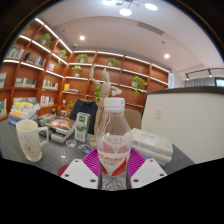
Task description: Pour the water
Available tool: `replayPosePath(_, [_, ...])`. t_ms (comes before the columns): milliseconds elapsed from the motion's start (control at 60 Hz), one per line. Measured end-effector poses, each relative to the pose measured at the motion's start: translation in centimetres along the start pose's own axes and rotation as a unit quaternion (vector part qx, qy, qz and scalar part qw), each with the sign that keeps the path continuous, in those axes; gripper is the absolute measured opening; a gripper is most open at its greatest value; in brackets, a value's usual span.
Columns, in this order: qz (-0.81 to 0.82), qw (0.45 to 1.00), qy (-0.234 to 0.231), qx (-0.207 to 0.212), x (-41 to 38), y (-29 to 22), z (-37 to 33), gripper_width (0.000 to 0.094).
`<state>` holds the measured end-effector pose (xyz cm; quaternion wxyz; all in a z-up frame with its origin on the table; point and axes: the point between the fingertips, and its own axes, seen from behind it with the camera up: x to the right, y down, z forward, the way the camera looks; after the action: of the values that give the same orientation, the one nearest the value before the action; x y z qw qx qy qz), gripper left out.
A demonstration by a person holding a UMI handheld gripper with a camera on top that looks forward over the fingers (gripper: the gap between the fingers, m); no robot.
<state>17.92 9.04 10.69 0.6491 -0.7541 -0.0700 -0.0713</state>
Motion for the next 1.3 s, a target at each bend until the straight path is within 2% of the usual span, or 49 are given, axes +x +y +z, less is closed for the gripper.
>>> replayPosePath(117, [-0.165,0.986,0.031,-0.008,-0.6,-1.0,0.2,0.0349])
replayPosePath(200, [-0.314,0.948,0.041,0.009,-2.0,-2.9,0.6,0.0348])
replayPosePath(317, [-0.492,0.868,0.046,0.047,-5.2,-6.1,1.0,0.0349])
replayPosePath(500, [-0.674,0.729,0.06,0.101,-10.2,-10.4,1.2,0.0346])
replayPosePath(733, [-0.836,0.526,0.088,0.127,-14.2,-13.2,1.3,0.0347])
replayPosePath(867, [-0.868,0.471,0.1,0.125,-15.3,-13.4,0.8,0.0349])
replayPosePath(967, [-0.871,0.461,0.105,0.131,-16.0,-13.3,0.4,0.035])
replayPosePath(1150, [-0.841,0.516,0.114,0.118,-15.3,-13.6,-0.9,0.0349])
replayPosePath(1217, [-0.806,0.57,0.106,0.121,-14.8,-14.0,-1.5,0.0351])
replayPosePath(1300, [-0.726,0.673,0.083,0.112,-13.5,-13.7,-1.7,0.0349])
